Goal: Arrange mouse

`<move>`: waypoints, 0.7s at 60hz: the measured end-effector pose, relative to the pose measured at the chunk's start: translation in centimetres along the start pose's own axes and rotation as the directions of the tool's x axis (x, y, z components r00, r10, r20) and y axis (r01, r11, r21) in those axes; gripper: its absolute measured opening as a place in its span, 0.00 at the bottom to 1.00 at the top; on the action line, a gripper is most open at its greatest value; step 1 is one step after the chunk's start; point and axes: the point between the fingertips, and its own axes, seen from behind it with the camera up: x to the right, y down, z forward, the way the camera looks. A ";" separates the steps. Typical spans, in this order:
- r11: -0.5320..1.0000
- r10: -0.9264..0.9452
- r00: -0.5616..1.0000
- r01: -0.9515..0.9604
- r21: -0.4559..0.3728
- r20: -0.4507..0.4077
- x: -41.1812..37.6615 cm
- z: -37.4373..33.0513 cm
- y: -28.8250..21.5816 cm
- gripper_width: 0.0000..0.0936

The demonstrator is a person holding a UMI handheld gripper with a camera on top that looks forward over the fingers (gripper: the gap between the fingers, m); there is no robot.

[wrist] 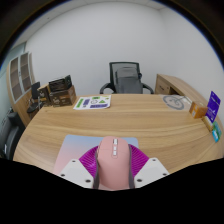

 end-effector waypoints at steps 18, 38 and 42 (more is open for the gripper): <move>0.992 -0.080 0.996 0.076 -0.099 -0.045 -5.4 3.4 4.5 0.42; 0.990 -0.021 1.000 0.021 -0.138 0.002 -7.0 2.2 4.7 0.91; 0.991 -0.026 1.000 0.024 -0.132 -0.016 -6.8 0.7 4.9 0.90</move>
